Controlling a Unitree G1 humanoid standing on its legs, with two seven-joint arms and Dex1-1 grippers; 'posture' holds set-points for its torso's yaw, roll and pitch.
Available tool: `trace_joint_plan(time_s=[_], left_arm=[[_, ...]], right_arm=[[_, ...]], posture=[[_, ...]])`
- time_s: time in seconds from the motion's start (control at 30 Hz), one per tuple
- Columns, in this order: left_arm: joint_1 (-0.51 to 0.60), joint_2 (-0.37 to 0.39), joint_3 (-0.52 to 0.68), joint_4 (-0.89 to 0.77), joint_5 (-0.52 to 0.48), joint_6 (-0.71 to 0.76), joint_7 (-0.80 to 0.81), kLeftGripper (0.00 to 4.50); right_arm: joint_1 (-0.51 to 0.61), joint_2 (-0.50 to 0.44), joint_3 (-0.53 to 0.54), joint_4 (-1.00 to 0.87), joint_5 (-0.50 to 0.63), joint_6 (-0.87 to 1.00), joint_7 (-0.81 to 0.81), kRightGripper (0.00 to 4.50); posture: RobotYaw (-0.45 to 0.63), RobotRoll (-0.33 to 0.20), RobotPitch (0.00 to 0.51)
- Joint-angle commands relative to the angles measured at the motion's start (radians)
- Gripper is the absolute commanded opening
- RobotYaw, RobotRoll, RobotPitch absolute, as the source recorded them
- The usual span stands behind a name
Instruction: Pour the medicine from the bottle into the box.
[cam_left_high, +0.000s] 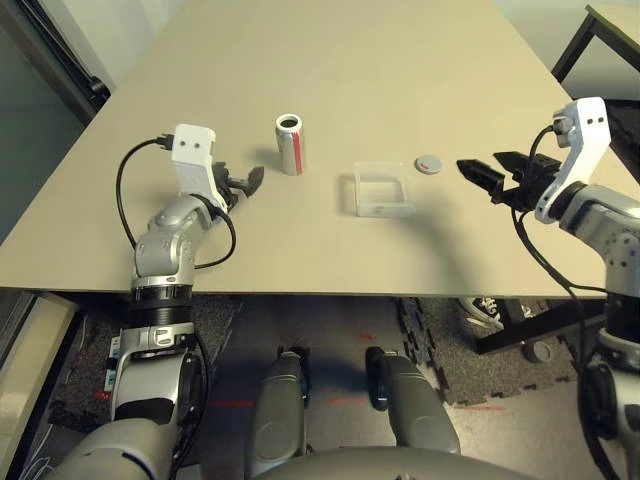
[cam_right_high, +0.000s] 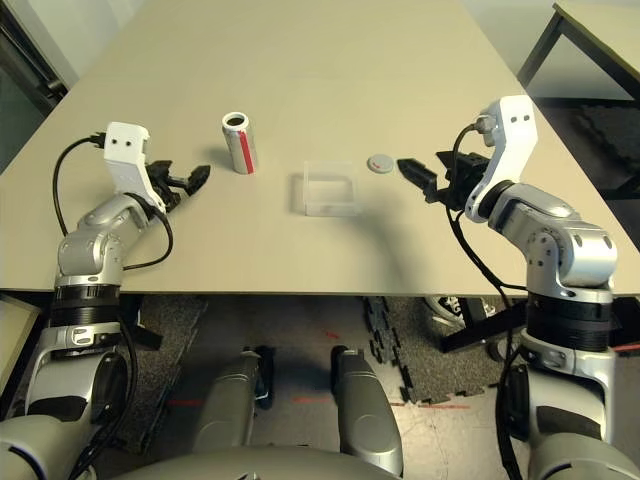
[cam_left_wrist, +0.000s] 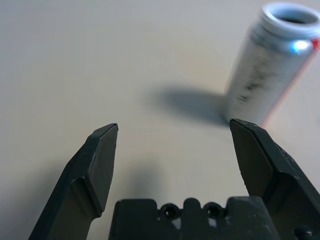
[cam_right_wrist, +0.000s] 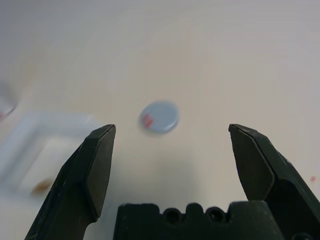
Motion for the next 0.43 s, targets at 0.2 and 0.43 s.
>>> trace_joint_plan(time_s=[0.2, 0.43], left_arm=[[-0.166, 0.119, 0.101, 0.474, 0.000, -0.302, 0.045, 4.47], [-0.283, 0.250, 0.103, 0.802, 0.024, -0.488, 0.021, 4.47]], right_arm=[[-0.053, 0.018, -0.049, 0.382, -0.122, -0.387, -0.131, 4.50], [-0.044, 0.019, -0.060, 0.445, -0.137, -0.498, -0.185, 4.50]], posture=[[0.06, 0.000, 0.272], [0.03, 0.000, 0.303]])
